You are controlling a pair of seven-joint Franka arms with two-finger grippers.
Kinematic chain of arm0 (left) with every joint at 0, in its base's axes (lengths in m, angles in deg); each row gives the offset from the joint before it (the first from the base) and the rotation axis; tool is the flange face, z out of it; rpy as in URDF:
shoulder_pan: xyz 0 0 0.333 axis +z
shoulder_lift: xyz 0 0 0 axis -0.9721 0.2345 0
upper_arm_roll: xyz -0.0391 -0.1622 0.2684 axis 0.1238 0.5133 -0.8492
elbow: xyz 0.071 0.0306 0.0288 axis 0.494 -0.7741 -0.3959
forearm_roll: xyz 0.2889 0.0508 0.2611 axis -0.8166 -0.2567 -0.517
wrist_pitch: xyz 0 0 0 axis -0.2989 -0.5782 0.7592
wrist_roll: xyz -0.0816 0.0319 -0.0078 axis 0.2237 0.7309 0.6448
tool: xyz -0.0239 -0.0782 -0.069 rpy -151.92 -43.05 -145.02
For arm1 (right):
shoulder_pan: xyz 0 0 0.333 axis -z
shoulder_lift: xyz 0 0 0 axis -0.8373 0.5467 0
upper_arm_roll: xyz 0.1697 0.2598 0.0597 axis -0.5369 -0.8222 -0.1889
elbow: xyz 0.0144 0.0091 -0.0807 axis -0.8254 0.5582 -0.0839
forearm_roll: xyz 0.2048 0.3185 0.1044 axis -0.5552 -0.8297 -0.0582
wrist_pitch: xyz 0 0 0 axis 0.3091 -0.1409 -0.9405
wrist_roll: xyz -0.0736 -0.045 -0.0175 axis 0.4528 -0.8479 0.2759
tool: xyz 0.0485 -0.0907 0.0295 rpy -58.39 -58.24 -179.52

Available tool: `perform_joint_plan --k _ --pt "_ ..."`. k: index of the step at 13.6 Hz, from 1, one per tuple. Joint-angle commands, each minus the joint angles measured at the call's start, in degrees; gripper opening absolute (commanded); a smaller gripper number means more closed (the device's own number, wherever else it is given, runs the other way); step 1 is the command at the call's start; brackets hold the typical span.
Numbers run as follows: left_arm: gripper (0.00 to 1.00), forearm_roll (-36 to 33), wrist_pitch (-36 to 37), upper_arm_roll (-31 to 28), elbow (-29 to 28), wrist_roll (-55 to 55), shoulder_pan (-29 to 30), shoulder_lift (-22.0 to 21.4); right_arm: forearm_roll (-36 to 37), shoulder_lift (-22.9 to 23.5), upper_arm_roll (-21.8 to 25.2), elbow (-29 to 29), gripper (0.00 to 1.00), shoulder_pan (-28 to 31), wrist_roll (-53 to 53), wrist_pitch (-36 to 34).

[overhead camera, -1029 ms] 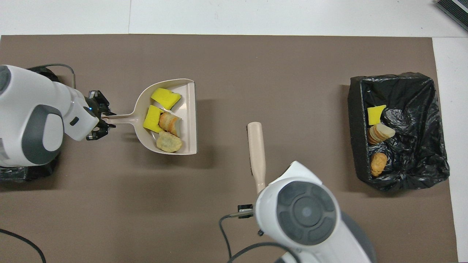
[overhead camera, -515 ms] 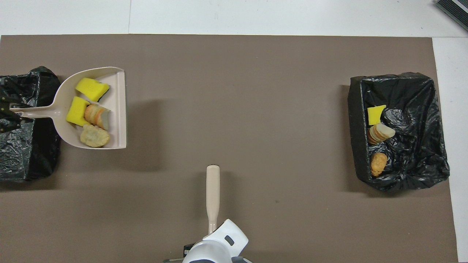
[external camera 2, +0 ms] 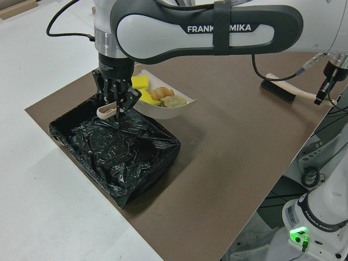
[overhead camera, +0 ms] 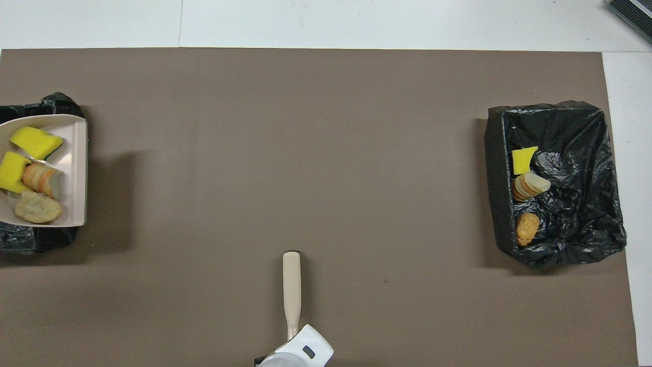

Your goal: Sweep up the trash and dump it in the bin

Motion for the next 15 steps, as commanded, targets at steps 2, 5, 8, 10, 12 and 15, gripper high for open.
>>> perform_joint_plan --k 2,5,8,10,12,15 --pt "0.00 -7.95 -4.05 0.54 4.54 -0.68 2.46 2.80 1.03 1.73 0.05 0.30 0.00 0.72 0.19 2.70" --pt "0.00 -18.67 -7.83 0.54 4.37 0.28 2.03 2.98 1.03 2.44 0.31 -0.92 0.54 1.51 -0.25 1.66" --pt "0.00 -29.48 -8.90 0.36 1.57 10.27 0.28 1.84 0.94 2.97 0.40 -2.95 1.00 4.05 0.10 1.57" --pt "0.00 -37.12 -8.99 0.36 -0.63 14.42 -0.96 0.43 0.24 0.70 0.14 -3.04 1.00 8.78 -0.16 1.57" --pt "0.00 -43.90 -7.42 0.36 -1.26 21.33 -2.97 -0.01 -0.03 -3.25 0.23 -2.86 1.00 12.13 -0.16 0.52" --pt "0.00 -48.75 -4.08 0.27 -1.88 26.04 -5.61 -1.76 0.06 -7.82 0.58 -2.95 1.00 17.05 -0.42 -2.38"
